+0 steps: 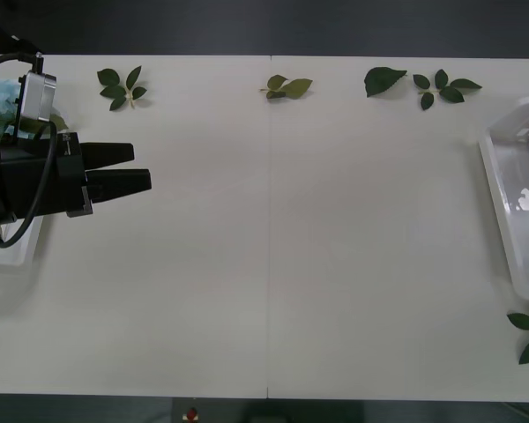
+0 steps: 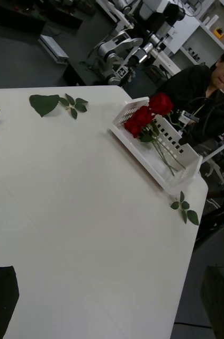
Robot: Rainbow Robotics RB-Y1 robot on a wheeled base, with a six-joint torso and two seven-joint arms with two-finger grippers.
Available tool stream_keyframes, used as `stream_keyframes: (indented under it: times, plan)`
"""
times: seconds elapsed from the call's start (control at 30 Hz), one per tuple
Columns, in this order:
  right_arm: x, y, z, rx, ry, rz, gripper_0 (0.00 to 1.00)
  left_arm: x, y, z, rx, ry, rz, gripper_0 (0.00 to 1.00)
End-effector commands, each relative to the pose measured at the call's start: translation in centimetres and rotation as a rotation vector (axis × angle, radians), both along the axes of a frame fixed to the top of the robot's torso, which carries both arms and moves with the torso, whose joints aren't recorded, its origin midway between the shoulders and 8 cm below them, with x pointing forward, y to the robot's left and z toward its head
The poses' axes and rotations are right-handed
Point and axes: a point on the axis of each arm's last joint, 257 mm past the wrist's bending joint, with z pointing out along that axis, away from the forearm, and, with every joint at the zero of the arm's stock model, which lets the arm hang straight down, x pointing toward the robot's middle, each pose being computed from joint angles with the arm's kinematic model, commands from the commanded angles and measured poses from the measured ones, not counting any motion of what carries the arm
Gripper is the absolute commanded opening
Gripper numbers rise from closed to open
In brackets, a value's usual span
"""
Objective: Put the red flowers into the right box and the blue flowers into the left box
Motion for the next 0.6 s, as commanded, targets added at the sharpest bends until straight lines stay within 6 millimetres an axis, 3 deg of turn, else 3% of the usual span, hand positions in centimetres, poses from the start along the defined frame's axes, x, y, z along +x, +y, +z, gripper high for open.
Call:
stream_keyframes:
  times: [0.03,0.17,0.37,0.6]
  plan:
    - [0.9,-1.9,2.2,-0.004,-0.051,-0.077,0.0,0.1,-0.4,1.8,0.01,-0.058,-0.013,1.0]
    - [0.9,-2.1,2.1,-0.008,-0.051,-0.081,0.03,0.1,-0.4,1.8,0.01,-0.058,-0.013,1.0]
    - [1.0,-1.8,1.7,-0.005,-0.048,-0.079,0.55,0.1,-0.4,1.8,0.01,-0.058,-0.013,1.0]
    - [0.9,-0.3,1.2,0.019,-0.019,-0.041,0.93,0.1,-0.4,1.8,0.01,-0.058,-0.013,1.0]
